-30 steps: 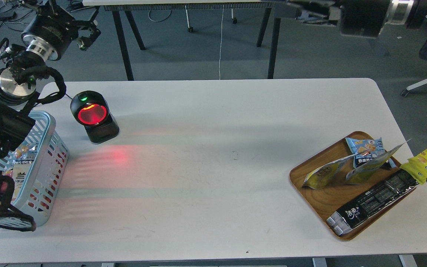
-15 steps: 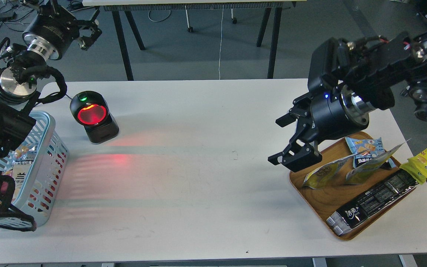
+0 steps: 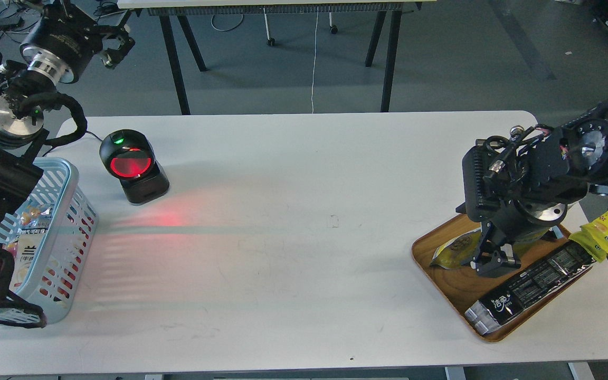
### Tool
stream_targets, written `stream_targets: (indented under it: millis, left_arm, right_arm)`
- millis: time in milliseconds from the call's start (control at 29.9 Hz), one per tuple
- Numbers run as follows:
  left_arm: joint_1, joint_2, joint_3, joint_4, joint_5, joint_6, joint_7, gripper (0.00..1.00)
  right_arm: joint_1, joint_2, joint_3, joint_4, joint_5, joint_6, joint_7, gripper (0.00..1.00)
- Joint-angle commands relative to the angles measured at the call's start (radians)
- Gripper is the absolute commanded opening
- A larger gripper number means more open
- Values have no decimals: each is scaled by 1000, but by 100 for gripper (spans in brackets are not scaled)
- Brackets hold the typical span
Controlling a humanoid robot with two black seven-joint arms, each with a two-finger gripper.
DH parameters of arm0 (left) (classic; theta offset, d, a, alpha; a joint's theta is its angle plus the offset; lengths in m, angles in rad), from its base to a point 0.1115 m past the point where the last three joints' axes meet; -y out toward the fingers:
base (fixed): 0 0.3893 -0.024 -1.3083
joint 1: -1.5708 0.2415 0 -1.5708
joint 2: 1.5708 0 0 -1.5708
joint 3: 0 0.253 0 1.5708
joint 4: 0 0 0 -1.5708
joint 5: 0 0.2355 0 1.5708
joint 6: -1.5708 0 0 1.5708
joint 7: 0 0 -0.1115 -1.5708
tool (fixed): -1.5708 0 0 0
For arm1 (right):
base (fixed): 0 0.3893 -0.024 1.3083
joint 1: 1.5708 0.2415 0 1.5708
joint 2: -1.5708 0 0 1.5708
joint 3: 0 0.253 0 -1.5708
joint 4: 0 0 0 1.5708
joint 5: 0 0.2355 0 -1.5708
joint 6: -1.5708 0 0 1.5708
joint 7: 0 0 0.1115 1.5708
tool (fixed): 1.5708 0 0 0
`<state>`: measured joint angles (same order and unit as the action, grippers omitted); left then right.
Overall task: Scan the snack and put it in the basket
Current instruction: 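Lower the right gripper onto the yellow snack bag on the tray and grasp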
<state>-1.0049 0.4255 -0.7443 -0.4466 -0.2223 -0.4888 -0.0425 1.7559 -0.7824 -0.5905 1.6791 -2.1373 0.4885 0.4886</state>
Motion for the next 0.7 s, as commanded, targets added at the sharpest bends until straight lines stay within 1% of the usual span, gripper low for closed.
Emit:
stream_targets:
  millis: [0,200,334,468,568,668]
  left_arm:
    - [-1,1,0,-1,0,0,0,100]
    - [0,1,0,0,1,0,0,100]
    - [5,3,0,0,1,0,0,100]
    - [8,2,0,0,1,0,0,100]
    - [8,1,0,0,1,0,0,100]
    - [8,3,0,2,1,0,0,100]
  right_arm:
    - [1,-18,-3,-4,-4,0,0,69]
    - [-1,-29,-8,-13,-1,0,0,61]
    - [-7,-28,-6,-65,-3,0,0,59]
    - [-16,-21,-3,-90,2,0,0,53]
    - [-18,-20,-5,-93,10,0,0,46]
    - [-30,-21,-3,-93,11,0,0,45]
